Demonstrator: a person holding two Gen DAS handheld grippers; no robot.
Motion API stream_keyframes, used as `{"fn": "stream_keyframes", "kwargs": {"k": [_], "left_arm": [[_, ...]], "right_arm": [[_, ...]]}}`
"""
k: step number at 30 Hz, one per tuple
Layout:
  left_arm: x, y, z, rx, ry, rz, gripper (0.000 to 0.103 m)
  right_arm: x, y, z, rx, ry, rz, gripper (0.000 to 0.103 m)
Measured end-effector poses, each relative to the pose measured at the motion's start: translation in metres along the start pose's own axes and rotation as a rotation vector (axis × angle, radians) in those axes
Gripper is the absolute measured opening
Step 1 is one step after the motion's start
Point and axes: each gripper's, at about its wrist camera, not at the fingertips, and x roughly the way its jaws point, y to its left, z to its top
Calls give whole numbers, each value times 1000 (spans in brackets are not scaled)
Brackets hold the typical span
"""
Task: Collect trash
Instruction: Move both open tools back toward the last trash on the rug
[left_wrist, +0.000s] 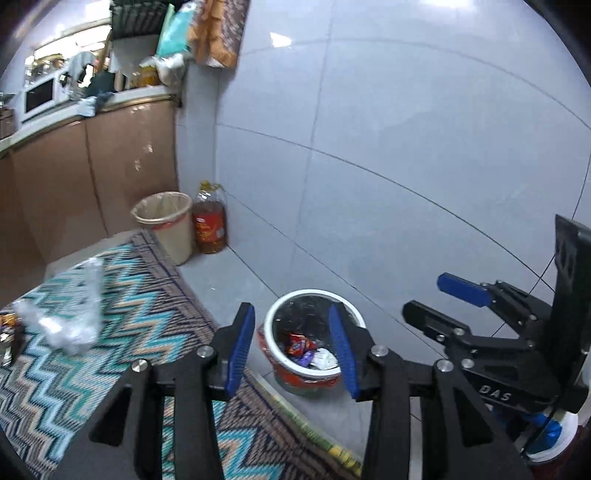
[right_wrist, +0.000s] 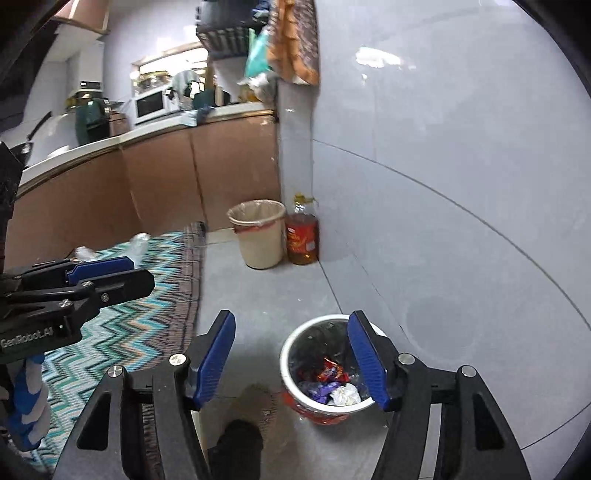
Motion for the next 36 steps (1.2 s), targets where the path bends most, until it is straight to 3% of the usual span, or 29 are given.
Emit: {"fn": "stream_keyframes", "kwargs": {"k": [7,15,22,28,36], "left_arm": [[-63,33,-20,-43,-70,107,44],[-128,67,-46,-107,-153,211,58],[-158,88,-68,-134,-192,289,64],[-173,114,-84,-156,-202,362,66],[-175,151,-95,-202,-198,395,66]], "right_arm": [[-32,50,3,-72,-47,57,62],[-60,99,11,-123,-87,118,63],[-65,135,16,-146,-94,161,71],[-56,163,20,-155,-70,218,71],[-31,197,25,-181,-24,251,71]]}}
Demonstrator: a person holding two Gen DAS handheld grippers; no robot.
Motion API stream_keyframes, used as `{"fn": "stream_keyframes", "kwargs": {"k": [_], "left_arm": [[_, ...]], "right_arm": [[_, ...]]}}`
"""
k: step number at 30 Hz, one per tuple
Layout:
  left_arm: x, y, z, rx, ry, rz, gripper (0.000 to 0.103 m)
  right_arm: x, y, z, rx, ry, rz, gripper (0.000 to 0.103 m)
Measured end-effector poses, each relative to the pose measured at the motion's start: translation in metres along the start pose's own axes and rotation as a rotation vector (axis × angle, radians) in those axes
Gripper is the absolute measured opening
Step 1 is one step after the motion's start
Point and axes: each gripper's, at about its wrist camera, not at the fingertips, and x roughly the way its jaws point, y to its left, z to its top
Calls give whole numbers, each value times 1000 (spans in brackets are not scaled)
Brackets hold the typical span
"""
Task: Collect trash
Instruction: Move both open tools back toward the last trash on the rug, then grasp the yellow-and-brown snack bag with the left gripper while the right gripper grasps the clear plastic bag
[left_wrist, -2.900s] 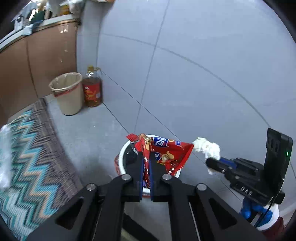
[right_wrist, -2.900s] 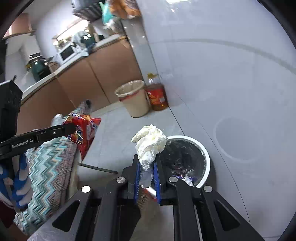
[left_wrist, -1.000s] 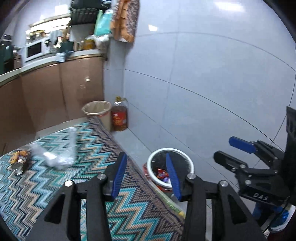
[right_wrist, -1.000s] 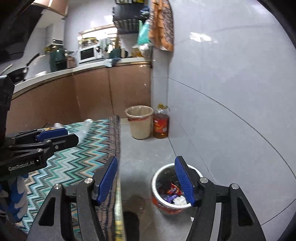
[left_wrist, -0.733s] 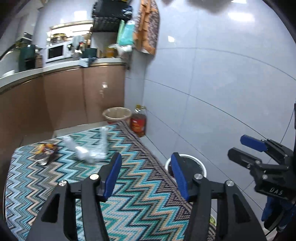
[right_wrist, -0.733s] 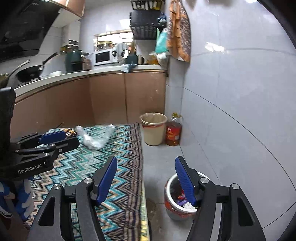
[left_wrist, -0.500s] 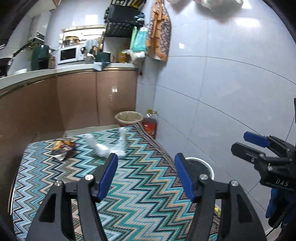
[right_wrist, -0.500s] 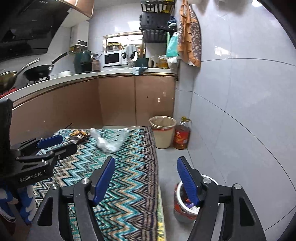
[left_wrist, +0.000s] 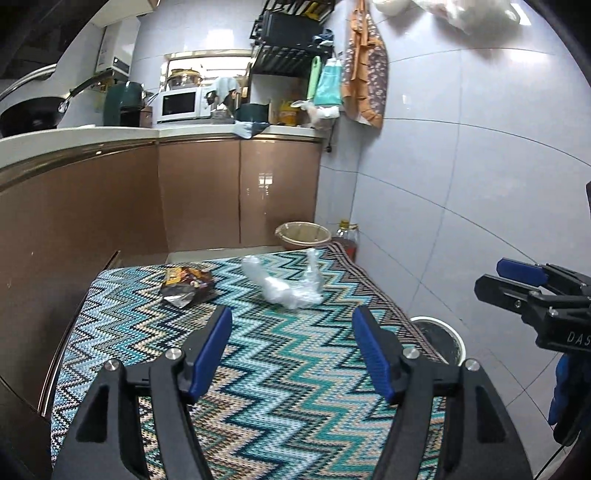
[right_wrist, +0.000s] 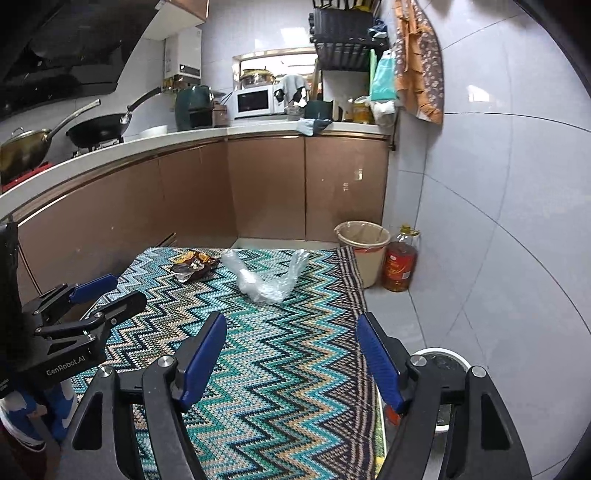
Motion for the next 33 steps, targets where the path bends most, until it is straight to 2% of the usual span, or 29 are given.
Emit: {"fn": "stream_keyframes", "kwargs": {"k": [11,15,21,25,33], "left_arm": [[55,54,-5,-58,78,50,66],[82,89,-15,-125,132,74,66],[109,139,-24,-215,162,71,66],[137,166,-17,-242,185,97,67],[210,212,16,-319,192,85,68]], "right_arm": [[71,17,10,-33,85,47,71],[102,18,12,-34,116,64,71],[155,15,15,-36,163,99,71],[190,11,18,-1,187,134,71],[256,-20,20,143,240,153,71]]}}
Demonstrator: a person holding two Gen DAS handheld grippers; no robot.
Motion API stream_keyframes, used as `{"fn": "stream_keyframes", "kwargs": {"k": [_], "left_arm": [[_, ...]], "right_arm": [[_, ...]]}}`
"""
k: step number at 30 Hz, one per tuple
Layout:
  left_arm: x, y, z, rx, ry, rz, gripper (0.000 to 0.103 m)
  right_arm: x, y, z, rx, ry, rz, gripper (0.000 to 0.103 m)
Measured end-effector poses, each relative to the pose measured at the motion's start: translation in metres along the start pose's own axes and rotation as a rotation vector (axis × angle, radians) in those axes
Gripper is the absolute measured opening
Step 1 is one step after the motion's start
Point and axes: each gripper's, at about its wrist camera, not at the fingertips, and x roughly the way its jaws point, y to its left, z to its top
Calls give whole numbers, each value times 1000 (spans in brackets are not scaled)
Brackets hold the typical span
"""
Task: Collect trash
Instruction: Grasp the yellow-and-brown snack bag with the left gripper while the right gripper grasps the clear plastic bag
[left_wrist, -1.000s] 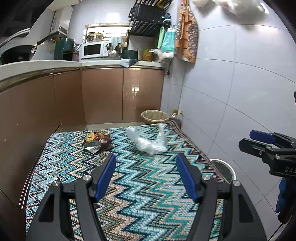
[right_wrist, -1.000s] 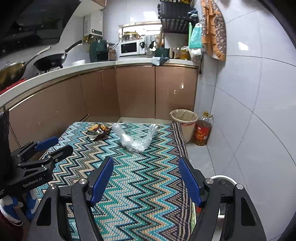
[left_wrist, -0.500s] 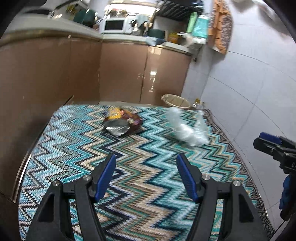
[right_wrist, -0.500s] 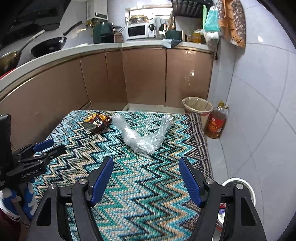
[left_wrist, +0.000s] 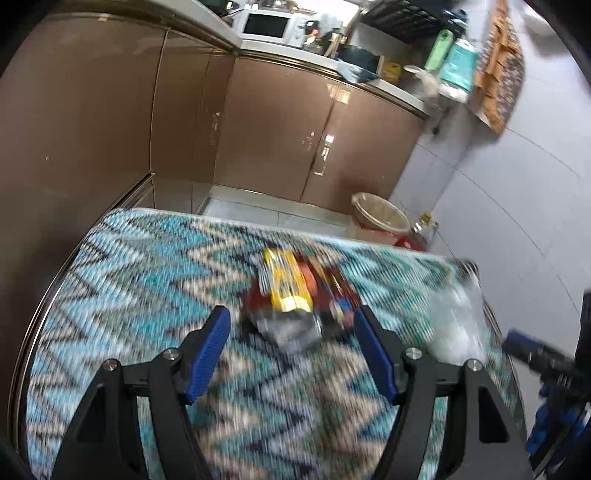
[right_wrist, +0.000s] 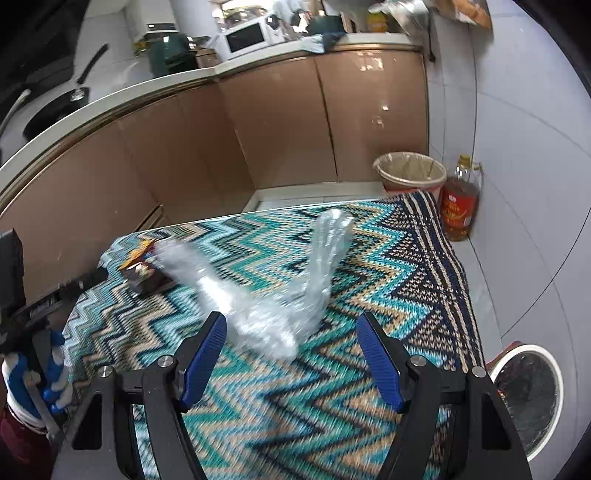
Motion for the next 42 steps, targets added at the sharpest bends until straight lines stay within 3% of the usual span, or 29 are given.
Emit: {"fn": "stream_keyframes", "kwargs": {"k": [3,8,13,19,22,30,42], "left_arm": [[24,8,18,-53,18,-9,68],[57,11,20,-100,100,-37,68],[70,1,9,-61,122,-14,67],[67,-10,2,-2,93,24,42],[61,-14,-1,7,84,22,34],[15,-23,-5,15,36,-12,29],[-108,-51,-24,111,-76,-36,29]], "right_arm": [[12,-10,6,24,4,4,71],[35,-22,15,70,28,46,71],[56,-25,13,95,67,80,70],[58,-19,7,47,67,105,15],[51,-17,5,23,56,111,7],[9,-3,-4,-19,17,120,5],[-103,7,-30,-30,-100,94,5]]}}
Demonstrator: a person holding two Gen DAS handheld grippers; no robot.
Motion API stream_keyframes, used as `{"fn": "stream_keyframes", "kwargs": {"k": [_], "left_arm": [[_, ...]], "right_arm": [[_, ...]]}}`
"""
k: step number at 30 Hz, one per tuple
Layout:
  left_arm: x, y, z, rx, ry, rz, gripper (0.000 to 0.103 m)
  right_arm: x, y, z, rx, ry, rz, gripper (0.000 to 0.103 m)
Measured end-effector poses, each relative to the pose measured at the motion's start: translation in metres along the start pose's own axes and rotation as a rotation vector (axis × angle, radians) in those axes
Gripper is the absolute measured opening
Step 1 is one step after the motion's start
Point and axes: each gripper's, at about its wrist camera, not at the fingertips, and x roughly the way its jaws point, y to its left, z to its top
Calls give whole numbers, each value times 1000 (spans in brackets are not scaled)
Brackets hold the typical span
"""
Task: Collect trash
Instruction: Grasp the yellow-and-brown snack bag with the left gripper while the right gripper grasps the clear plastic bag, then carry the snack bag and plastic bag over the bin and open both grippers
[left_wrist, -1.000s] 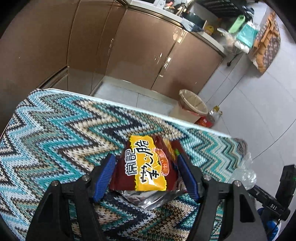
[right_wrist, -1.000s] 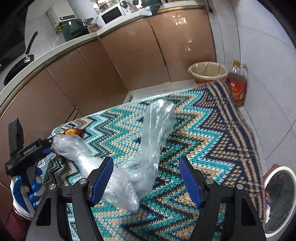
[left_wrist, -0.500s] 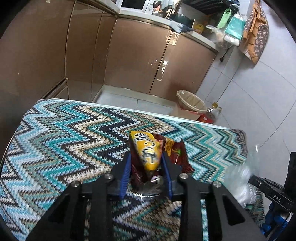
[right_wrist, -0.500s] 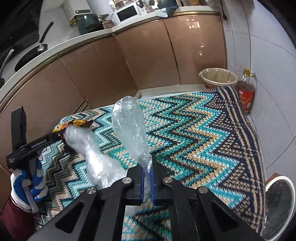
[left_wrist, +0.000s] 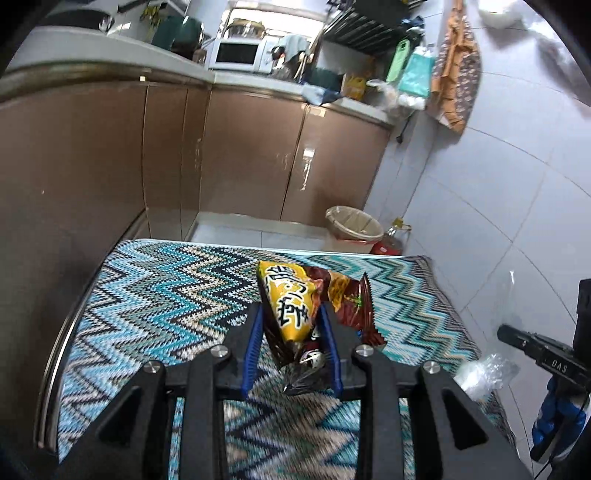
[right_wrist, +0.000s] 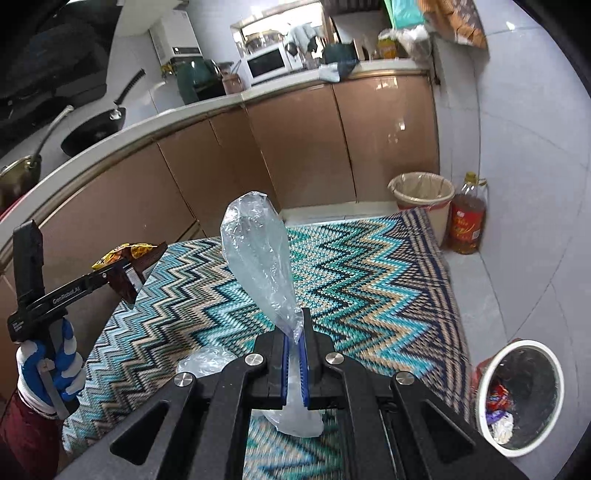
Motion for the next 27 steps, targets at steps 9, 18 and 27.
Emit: {"fn": "stream_keyframes", "kwargs": {"k": [9,18,27], "left_arm": [[-64,-40,-18,78,-32,-63,29],[-72,-137,-32,187,-1,-199,29],[-33,-253,-49,303,103,-308,29]], "right_arm": [[-95,5,-17,-34,-107,-63,5],[-183,-52,-48,55,-199,-190,5],[-235,-124,-77,148,-247,-349,5]]}}
